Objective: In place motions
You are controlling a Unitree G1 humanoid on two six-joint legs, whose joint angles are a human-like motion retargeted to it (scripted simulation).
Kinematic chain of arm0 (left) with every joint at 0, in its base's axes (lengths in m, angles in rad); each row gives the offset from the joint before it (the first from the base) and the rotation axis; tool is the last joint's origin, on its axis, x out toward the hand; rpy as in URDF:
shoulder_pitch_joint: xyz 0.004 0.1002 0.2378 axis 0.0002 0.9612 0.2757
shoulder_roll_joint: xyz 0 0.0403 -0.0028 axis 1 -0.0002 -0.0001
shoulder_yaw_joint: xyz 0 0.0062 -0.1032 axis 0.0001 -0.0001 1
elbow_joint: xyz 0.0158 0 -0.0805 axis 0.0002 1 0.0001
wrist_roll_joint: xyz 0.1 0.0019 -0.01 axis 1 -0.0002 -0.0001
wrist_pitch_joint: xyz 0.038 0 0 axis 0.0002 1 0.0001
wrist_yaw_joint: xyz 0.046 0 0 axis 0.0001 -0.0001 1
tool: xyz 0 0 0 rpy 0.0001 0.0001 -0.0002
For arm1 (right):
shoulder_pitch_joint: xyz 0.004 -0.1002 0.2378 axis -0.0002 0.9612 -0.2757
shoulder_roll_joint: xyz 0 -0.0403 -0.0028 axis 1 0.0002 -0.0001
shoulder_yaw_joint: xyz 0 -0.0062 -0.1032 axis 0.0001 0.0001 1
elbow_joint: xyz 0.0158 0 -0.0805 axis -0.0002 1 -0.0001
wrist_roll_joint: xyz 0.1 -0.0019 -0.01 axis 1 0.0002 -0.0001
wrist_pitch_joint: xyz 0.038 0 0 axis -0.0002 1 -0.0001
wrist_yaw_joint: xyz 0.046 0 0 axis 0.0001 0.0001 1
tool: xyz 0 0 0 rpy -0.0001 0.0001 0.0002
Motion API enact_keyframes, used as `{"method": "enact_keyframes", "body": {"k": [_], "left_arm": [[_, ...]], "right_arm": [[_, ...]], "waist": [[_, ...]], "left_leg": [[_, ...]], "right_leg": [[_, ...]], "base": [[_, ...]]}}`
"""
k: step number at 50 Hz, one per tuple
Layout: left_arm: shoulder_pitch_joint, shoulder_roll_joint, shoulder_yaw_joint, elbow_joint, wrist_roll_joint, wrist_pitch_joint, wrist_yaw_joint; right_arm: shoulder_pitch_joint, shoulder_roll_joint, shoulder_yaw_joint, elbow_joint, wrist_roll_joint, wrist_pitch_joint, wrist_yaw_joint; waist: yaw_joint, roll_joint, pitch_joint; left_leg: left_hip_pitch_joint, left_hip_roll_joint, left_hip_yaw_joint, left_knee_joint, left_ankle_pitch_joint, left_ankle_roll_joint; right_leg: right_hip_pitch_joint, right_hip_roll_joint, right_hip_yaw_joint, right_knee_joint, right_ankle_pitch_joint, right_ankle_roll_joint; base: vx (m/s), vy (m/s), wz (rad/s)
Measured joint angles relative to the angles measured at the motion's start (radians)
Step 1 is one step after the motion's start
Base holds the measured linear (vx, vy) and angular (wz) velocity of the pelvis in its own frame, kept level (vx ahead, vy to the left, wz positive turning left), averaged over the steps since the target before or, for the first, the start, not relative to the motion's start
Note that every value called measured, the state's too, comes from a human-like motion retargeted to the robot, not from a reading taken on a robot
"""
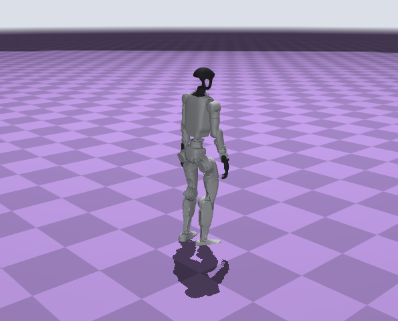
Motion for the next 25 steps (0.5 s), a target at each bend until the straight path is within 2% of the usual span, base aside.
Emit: {"method": "enact_keyframes", "body": {"k": [3,5,6,7,8,11,13,15,20,23,25], "left_arm": [[0.014,0.005,-0.015,0.025,0.039,-0.005,0.016],[0.028,0.002,-0.017,0.042,0.066,-0.009,0.018],[0.035,0.0,-0.012,0.05,0.073,-0.011,0.016],[0.039,-0.002,-0.008,0.059,0.08,-0.013,0.012],[0.04,-0.004,-0.005,0.072,0.086,-0.012,0.006],[0.016,-0.009,-0.017,0.098,0.092,-0.005,0.01],[0.007,-0.013,-0.041,0.103,0.089,-0.009,0.013],[0.011,-0.016,-0.066,0.103,0.093,-0.015,0.012],[0.03,-0.017,-0.064,0.1,0.096,-0.037,0.002],[0.057,-0.002,-0.053,0.109,0.084,-0.073,0.015],[0.072,0.011,-0.038,0.122,0.088,-0.093,0.042]], "right_arm": [[0.005,0.0,-0.013,0.007,0.011,-0.009,0.037],[0.005,0.0,-0.032,0.047,0.034,0.006,0.072],[0.003,-0.001,-0.041,0.075,0.043,0.019,0.083],[0.003,0.0,-0.055,0.104,0.053,0.036,0.092],[0.006,0.002,-0.083,0.135,0.066,0.062,0.096],[0.015,-0.009,-0.172,0.218,0.16,0.109,0.058],[0.027,-0.037,-0.21,0.271,0.242,0.111,0.049],[0.047,-0.065,-0.23,0.304,0.274,0.123,0.07],[0.016,-0.092,-0.237,0.306,0.126,0.165,0.061],[-0.032,-0.083,-0.175,0.265,0.08,0.143,0.031],[-0.063,-0.068,-0.13,0.223,0.07,0.117,0.051]], "waist": [[0.039,0.056,0.002],[0.032,0.091,-0.004],[0.01,0.096,-0.018],[-0.015,0.102,-0.03],[-0.046,0.11,-0.037],[-0.089,0.104,-0.022],[-0.071,0.081,-0.016],[-0.046,0.063,-0.021],[-0.087,0.074,-0.013],[-0.146,0.07,0.013],[-0.164,0.06,0.028]], "left_leg": [[-0.003,-0.06,-0.286,-0.171,0.063,-0.056],[0.013,-0.067,-0.369,-0.279,0.172,-0.04],[0.013,-0.069,-0.385,-0.266,0.147,-0.054],[0.012,-0.05,-0.351,-0.258,0.132,-0.068],[0.011,0.012,-0.216,-0.26,0.138,-0.084],[0.037,-0.05,-0.319,-0.289,0.165,-0.054],[0.046,-0.065,-0.305,-0.288,0.168,-0.054],[0.064,-0.089,-0.309,-0.304,0.161,-0.031],[0.08,-0.059,-0.207,-0.362,0.151,-0.01],[0.106,-0.037,-0.089,-0.409,0.15,-0.017],[0.13,-0.021,0.024,-0.439,0.139,-0.027]], "right_leg": [[0.025,0.078,0.07,0.003,0.0,0.013],[0.043,0.117,0.088,0.008,-0.004,0.026],[0.039,0.115,0.088,0.009,-0.004,0.034],[0.038,0.114,0.081,0.01,-0.003,0.043],[0.038,0.112,0.06,0.011,0.0,0.054],[0.059,0.094,0.021,0.014,0.005,0.082],[0.064,0.069,0.032,0.026,0.011,0.101],[0.057,0.054,0.055,0.038,0.021,0.113],[-0.025,0.07,0.134,0.091,0.055,0.143],[-0.068,0.106,0.209,0.098,0.068,0.155],[-0.095,0.131,0.267,0.107,0.034,0.175]], "base": [[0.15,0.11,-1.6],[0.26,0.09,-0.81],[0.25,0.07,-0.16],[0.2,0.02,0.28],[0.14,-0.02,0.41],[0.1,-0.03,0.48],[0.16,-0.02,-0.19],[0.15,-0.04,-0.78],[-0.07,0.04,-1.18],[-0.27,0.14,-2.1],[-0.32,0.17,-3.02]]}}
